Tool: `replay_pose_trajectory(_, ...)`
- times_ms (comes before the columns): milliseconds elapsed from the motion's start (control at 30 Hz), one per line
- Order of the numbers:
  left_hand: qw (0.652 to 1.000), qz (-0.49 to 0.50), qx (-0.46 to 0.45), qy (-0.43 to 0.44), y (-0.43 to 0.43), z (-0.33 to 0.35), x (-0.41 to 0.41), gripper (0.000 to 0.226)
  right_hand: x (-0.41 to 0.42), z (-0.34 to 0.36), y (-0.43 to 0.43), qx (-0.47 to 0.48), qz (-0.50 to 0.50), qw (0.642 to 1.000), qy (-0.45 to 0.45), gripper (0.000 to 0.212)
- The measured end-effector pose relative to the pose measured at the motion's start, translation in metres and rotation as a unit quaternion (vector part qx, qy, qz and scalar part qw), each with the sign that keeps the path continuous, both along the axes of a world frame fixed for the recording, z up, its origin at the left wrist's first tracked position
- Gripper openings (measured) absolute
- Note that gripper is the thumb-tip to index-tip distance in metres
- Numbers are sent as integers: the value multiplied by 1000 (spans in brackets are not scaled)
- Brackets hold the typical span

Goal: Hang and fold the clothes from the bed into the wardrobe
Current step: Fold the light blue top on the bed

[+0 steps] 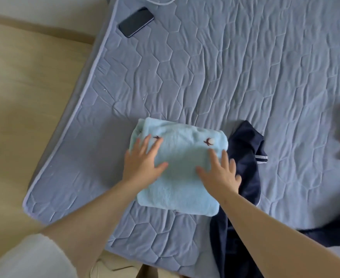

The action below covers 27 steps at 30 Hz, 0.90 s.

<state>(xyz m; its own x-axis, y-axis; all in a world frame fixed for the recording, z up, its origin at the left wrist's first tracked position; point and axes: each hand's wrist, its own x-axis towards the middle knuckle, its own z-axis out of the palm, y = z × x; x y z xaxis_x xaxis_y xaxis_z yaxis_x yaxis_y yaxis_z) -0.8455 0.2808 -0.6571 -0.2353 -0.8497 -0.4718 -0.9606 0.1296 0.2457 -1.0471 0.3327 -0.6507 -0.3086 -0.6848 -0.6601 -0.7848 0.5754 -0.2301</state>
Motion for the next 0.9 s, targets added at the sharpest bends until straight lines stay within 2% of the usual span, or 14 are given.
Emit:
replay_pose_trajectory(67, 991, 119, 29, 60, -2, -23, 12, 83, -4, -24, 3, 1, -157, 984, -85, 70)
replay_pose_trajectory(100, 978, 168, 63, 103, -4, -37, 17, 90, -4, -38, 5, -5, -225, 963, -147, 72)
replay_pose_trajectory(167, 935, 257, 125, 208, -5, -59, 24, 105, -3, -60, 10, -22, -325, 914, -243, 68)
replay_pose_trajectory(200, 917, 291, 134, 237, -4, -69, 26, 111, -1, -69, 12, -18, -352, 899, -260, 65)
replay_pose_trajectory(267, 888, 373, 131, 235, 1, -87, 28, 121, 3, -87, 17, 9, -362, 902, -237, 70)
replay_pose_trajectory(367, 841, 470, 166, 211, 4, -102, 35, 129, 9, -103, 20, 31, -321, 937, -132, 85)
replay_pose_trajectory(433, 814, 476, 233, 237, 4, -107, 43, 123, 10, -109, 21, 5, -339, 930, -145, 86)
replay_pose_trajectory(533, 774, 437, 353, 291, 4, -102, 54, 98, 9, -109, 27, -31, -369, 905, -209, 80)
replay_pose_trajectory(600, 737, 445, 413, 295, 4, -95, 55, 85, 7, -105, 28, -37, -415, 867, -274, 70)
replay_pose_trajectory(667, 699, 461, 460, 294, 4, -88, 54, 87, 3, -95, 27, 31, -459, 826, -325, 58)
replay_pose_trajectory(733, 672, 463, 484, 317, 9, -79, 58, 90, -1, -83, 30, 115, -460, 799, -370, 60)
replay_pose_trajectory(800, 650, 467, 486, 352, 20, -66, 64, 70, -4, -71, 37, 142, -457, 778, -407, 58)
replay_pose_trajectory(867, 633, 488, 468, 377, 34, -51, 72, 50, -3, -54, 44, 149, -466, 753, -440, 43)
replay_pose_trajectory(900, 625, 499, 462, 384, 41, -42, 76, 46, -1, -45, 47, 153, -467, 746, -449, 38)
